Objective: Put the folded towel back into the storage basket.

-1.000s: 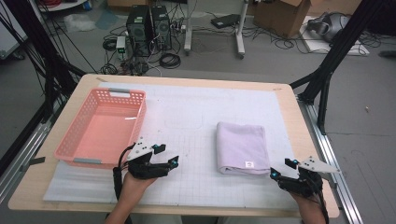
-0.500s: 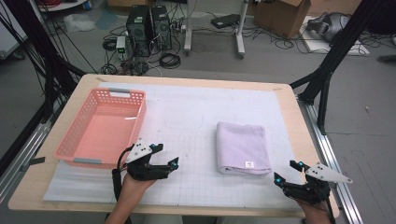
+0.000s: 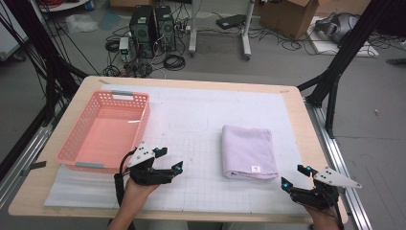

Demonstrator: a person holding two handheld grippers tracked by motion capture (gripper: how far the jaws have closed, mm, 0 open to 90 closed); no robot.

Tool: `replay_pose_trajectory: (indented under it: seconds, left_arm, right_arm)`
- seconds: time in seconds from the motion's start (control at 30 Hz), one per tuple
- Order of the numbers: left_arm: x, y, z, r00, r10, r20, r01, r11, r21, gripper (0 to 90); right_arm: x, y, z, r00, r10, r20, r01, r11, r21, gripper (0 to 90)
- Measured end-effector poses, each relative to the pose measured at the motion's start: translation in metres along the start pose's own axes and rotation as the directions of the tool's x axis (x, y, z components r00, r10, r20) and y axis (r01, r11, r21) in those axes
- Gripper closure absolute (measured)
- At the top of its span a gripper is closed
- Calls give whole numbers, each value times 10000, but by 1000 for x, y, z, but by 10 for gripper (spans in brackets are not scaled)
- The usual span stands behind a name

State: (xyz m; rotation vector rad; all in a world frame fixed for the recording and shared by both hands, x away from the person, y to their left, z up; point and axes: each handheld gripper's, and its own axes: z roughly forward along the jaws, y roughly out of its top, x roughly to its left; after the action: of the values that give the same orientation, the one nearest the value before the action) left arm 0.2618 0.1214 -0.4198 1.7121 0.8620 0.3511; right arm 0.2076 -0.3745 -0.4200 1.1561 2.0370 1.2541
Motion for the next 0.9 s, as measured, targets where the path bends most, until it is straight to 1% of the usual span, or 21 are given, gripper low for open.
replay_pose_trajectory:
  seconds: [0.13,0.23,0.27,0.3,0.33,0.37,0.47,0.5,0.6,0.7,0.77,0.83,0.87,0.9]
  left_arm:
    - [-1,0,1,10000,43,38,-43,10000,39,205]
    - [0,0,4,10000,-22,56,22,10000,91,206]
    - [0,0,4,10000,-84,47,84,9999,71,208]
    - [1,1,5,9999,-51,99,50,9999,110,208]
    - [1,1,6,9998,-123,133,122,9999,76,209]
    - [1,1,7,9998,-187,117,186,9998,39,210]
    - [3,2,10,9997,-215,86,215,9998,41,210]
    - [2,3,12,9998,-210,68,209,9998,44,209]
    - [-2,8,20,10000,8,32,-8,9997,246,210]
    - [-4,14,31,9999,78,96,-83,9988,490,209]
    - [-5,17,39,9998,1,188,-11,9985,552,210]
    - [-5,23,50,9998,26,180,-42,9962,867,210]
    - [-5,27,55,9997,-47,257,24,9959,905,210]
    - [-5,31,59,9995,-60,301,32,9957,926,212]
  right_arm:
    - [1,0,0,10000,-2,31,2,10000,4,190]
    - [2,1,0,9999,83,98,-83,10000,-34,175]
    - [1,1,0,10000,0,97,0,10000,-45,174]
    - [1,0,0,10000,46,84,-46,10000,-18,174]
    - [1,0,0,10000,79,57,-79,10000,20,175]
    - [1,-1,0,9999,156,22,-156,9999,58,174]
    - [1,-1,0,9997,234,-46,-234,9997,4,175]
    - [1,-1,1,9998,178,-51,-178,9998,-15,174]
    - [0,-1,2,9999,132,-99,-131,9999,79,175]
    - [-1,-3,3,9997,196,-109,-195,9997,113,174]
    - [-2,-4,2,9995,281,-128,-280,9995,142,174]
    - [-4,-4,2,9991,381,-201,-381,9993,11,174]
    - [-5,-4,2,9980,590,-242,-591,9982,-46,175]
    - [-7,-5,2,9974,660,-274,-663,9977,-118,175]
